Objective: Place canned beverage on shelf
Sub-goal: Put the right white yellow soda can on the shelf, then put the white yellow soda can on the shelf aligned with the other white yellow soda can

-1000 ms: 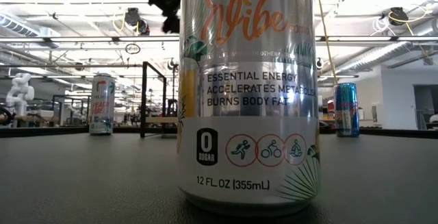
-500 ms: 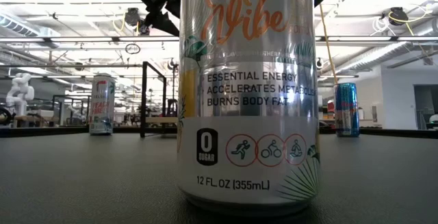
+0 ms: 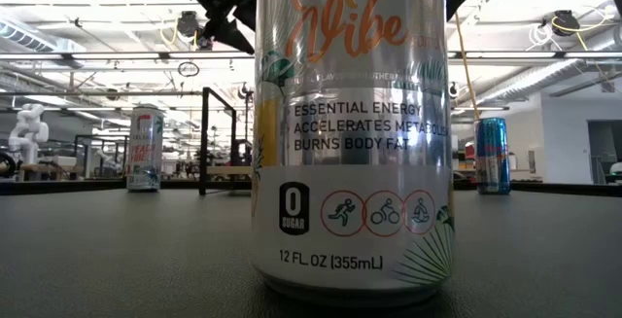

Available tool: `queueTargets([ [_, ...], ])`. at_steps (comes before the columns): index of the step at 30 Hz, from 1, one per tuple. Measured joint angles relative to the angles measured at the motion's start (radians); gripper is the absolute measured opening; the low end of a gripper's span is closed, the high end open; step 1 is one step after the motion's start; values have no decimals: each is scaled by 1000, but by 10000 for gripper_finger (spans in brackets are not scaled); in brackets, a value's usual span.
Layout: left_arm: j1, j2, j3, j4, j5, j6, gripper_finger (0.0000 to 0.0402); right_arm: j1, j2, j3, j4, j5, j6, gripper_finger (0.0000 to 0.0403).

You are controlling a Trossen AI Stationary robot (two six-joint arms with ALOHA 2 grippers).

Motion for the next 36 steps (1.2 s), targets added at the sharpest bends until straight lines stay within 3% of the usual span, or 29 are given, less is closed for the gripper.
queueTargets([
  [5,4,0,0,0,0,1,370,-1,0,0,-10,-2,1,253],
  [16,18,-2,-1,0,-2,0,370,-1,-34,0,-29,-1,15,324],
  [29,23,-119,-1,-147,-129,-51,370,-6,-182,0,-44,30,-4,329],
  [33,19,-187,-1,-177,-125,-125,370,-4,-249,0,-59,27,25,329],
  [36,-5,-223,-1,-156,-59,-148,368,21,-301,0,-69,27,40,329],
])
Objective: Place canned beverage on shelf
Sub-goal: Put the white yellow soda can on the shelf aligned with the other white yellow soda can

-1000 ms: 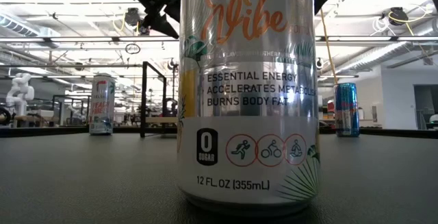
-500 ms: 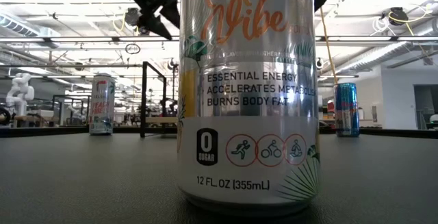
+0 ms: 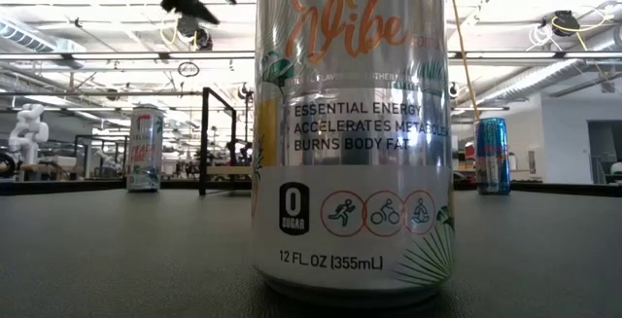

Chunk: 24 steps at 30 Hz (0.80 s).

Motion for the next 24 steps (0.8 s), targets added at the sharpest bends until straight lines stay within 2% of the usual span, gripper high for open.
queueTargets([
  [2,-33,-10,0,33,37,24,361,34,-35,0,14,0,2,328],
  [8,-114,-12,0,67,43,52,330,165,-87,14,-26,3,24,315],
  [14,-200,-8,0,78,45,46,307,318,-92,14,-148,5,156,314],
  [18,-262,-7,0,77,46,44,291,434,-89,14,-151,4,248,314],
  [24,-362,-7,0,77,46,28,279,618,-81,14,-163,104,335,314],
])
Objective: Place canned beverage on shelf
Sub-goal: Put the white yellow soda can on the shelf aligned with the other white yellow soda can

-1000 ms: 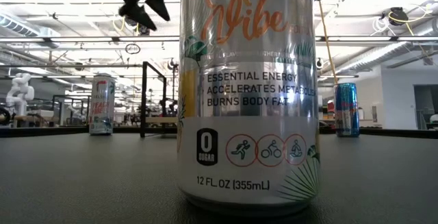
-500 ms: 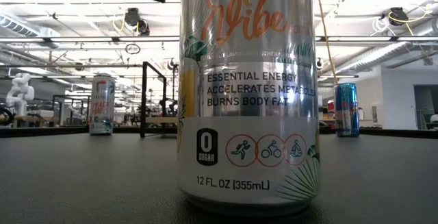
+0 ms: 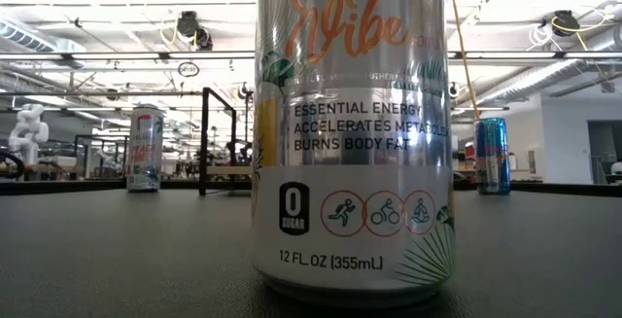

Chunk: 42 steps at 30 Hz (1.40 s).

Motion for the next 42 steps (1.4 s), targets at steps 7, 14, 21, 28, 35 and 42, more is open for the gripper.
queueTargets([
  [7,-151,40,0,6,0,-39,279,209,72,0,4,86,125,314],
  [14,-308,128,0,18,-52,-111,279,369,170,0,51,154,298,314],
  [21,-447,201,0,85,-161,-165,279,439,183,0,94,163,255,314],
  [28,-513,282,0,233,-202,-244,279,497,200,0,141,128,116,330],
  [35,-536,360,0,332,-204,-350,279,574,281,0,232,129,-7,362],
  [42,-590,377,0,334,-233,-474,279,584,399,0,381,134,-67,385],
])
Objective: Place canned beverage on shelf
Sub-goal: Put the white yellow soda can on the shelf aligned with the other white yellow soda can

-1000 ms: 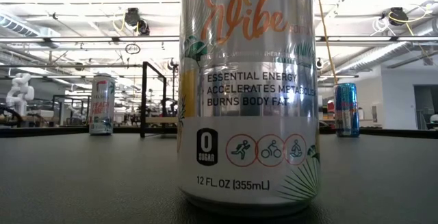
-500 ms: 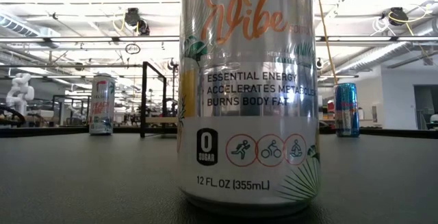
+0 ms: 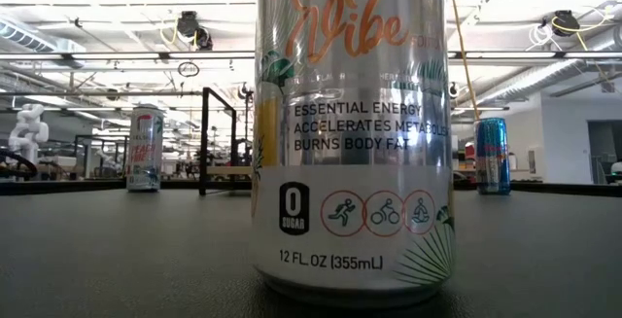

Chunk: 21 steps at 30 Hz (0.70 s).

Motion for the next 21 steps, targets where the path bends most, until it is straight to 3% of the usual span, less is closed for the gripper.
queueTargets([
  [11,-90,-3,0,-29,-70,-61,279,8,91,0,-47,20,110,381],
  [21,-94,-4,0,-28,-107,-60,279,14,94,-1,-101,25,166,381],
])
